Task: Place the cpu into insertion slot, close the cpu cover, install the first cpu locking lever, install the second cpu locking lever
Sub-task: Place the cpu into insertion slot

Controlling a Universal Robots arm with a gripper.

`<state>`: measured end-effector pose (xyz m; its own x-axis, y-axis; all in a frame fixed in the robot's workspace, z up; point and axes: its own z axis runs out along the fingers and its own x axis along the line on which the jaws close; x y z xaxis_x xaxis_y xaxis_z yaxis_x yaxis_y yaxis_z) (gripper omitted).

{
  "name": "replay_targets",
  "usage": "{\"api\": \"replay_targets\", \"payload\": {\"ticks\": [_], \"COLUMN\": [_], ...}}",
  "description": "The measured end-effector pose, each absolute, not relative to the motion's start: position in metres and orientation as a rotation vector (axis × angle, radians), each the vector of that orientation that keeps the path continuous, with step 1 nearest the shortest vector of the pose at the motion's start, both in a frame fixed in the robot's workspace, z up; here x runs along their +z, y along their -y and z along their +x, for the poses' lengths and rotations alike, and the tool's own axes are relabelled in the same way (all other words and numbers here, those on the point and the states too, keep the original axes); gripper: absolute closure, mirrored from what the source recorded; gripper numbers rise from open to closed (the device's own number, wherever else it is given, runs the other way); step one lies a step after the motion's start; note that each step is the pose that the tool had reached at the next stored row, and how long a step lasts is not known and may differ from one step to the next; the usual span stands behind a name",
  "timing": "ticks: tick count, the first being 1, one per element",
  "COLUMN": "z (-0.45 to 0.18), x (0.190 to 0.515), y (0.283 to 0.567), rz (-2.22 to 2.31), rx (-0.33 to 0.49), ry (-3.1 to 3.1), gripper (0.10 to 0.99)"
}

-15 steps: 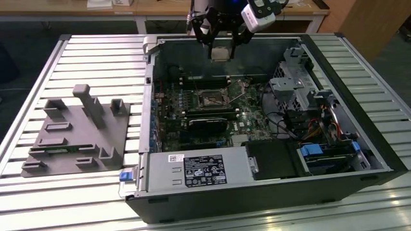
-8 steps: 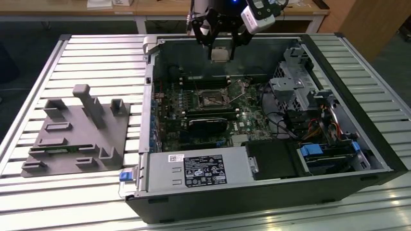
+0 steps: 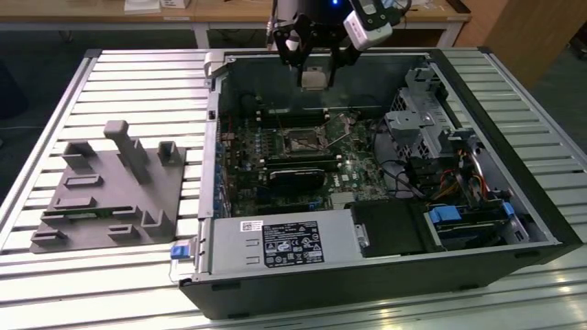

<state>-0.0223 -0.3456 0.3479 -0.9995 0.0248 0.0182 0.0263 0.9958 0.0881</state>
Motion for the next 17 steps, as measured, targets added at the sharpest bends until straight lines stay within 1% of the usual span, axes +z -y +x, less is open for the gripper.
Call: {"api": "replay_targets", "payload": {"ticks": [17], "z": [-0.0223], "x": [0.3405], "y": [0.3456], "rz": [-0.04], "rx": [-0.137], "ry": [3.122], "gripper": [0.545]}}
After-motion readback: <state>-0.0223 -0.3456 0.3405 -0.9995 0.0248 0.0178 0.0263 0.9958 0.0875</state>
